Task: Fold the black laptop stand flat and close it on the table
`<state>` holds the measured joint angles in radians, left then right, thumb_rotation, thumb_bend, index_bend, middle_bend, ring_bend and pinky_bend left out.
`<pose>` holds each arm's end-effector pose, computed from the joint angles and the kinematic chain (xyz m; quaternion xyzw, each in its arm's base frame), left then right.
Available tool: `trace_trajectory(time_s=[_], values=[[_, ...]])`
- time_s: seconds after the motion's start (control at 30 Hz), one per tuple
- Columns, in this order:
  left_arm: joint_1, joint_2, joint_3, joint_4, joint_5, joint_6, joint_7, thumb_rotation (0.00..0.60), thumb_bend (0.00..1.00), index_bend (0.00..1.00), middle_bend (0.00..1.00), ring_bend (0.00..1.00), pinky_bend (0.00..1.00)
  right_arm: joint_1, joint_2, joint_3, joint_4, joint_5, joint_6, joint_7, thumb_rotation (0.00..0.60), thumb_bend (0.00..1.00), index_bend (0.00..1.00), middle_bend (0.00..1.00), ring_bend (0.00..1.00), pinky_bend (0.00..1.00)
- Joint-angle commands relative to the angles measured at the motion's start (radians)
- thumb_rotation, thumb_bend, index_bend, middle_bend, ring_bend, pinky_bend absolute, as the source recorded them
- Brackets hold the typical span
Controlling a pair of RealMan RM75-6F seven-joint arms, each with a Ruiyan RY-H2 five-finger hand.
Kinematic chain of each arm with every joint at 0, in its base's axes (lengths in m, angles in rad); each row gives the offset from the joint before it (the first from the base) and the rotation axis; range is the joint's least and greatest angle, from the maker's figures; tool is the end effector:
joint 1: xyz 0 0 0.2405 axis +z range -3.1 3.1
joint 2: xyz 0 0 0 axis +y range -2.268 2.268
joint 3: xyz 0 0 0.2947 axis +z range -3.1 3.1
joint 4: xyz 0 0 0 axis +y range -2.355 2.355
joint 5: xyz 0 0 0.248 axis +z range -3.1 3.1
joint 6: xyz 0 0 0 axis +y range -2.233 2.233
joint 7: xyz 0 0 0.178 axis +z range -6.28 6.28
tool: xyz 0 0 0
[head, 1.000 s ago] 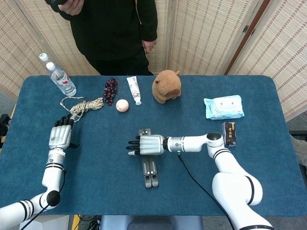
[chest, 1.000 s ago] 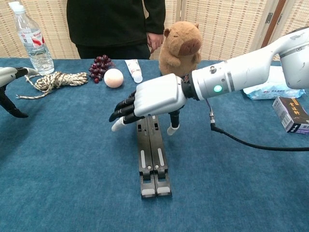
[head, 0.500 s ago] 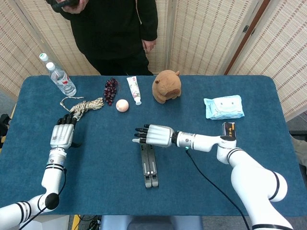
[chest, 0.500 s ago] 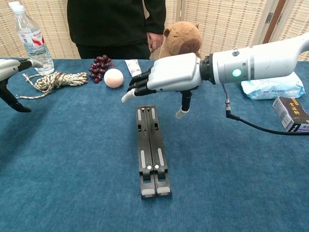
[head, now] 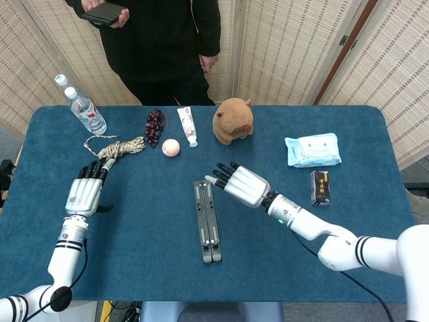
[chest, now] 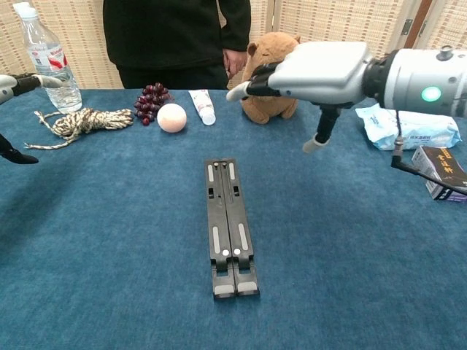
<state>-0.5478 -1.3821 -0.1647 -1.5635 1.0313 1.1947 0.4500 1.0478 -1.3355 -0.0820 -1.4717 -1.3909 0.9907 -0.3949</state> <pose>-0.2663 0.3867 0.0320 -0.6545 -0.3722 -0.3262 0.5715 -0.1114 -0.4295 -0.0190 0.8736 -0.0559 0.3125 0.3689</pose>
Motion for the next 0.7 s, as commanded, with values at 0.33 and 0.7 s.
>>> trace_trajectory(time_s=[0.33,0.7], values=[[0.104,0.078,0.089,-0.132,0.226,0.141,-0.072,0.6,0.0,0.02,0.04,0.05,0.13,-0.292,0.147,0.021,-0.471,0.281,0.307,-0.409,0.6,0.0,0.1,0.18,0.11,0.29],[0.179,0.101,0.134,-0.22,0.308,0.224,-0.031,0.6,0.0,0.02,0.04,0.05,0.13,-0.499,0.15,-0.044,-0.552,0.167,0.506,-0.393,0.6,0.0,0.16,0.22,0.11,0.29]])
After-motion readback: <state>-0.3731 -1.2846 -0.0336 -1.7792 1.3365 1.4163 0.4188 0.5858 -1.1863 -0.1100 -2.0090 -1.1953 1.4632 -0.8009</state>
